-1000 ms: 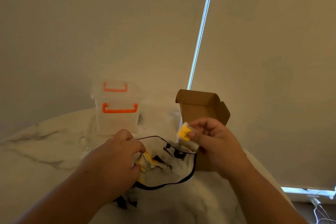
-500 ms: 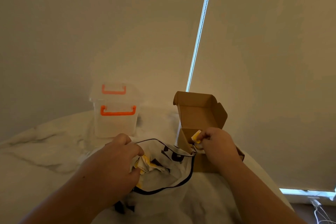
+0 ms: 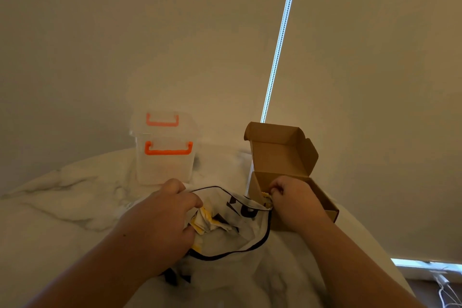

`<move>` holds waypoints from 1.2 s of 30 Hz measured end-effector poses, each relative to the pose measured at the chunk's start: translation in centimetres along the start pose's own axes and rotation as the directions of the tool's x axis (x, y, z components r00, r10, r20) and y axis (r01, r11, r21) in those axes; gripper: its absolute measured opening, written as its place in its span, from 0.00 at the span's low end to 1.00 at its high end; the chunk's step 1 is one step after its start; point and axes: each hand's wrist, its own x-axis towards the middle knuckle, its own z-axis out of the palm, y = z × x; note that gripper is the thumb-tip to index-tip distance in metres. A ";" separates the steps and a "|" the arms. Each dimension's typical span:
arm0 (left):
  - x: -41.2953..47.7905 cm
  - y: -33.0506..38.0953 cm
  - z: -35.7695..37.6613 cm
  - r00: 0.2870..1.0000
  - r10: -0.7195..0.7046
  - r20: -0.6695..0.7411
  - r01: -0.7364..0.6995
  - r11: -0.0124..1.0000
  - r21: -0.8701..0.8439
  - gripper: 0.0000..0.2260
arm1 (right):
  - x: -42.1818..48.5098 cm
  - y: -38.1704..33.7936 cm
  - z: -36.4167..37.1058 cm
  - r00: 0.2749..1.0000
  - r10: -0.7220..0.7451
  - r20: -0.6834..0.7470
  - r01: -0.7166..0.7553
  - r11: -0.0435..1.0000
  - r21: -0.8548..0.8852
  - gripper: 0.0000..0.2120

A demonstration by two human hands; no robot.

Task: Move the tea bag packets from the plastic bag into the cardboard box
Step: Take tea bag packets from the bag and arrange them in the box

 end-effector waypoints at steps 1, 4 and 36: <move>0.0 0.0 -0.1 1.000 -0.001 0.000 0.001 1.000 -0.004 0.18 | -0.3 -0.1 -0.1 1.000 -0.015 -0.019 0.015 1.000 0.015 0.09; -0.1 0.1 -0.2 1.000 -0.002 0.014 0.002 1.000 -0.002 0.18 | -1.7 -1.3 -0.9 0.989 -0.103 -0.106 0.112 0.991 0.078 0.07; -1.0 0.1 -1.3 0.940 -0.249 0.235 0.151 0.918 0.367 0.17 | -8.1 -9.8 4.1 0.847 -0.279 0.454 0.233 0.960 0.156 0.11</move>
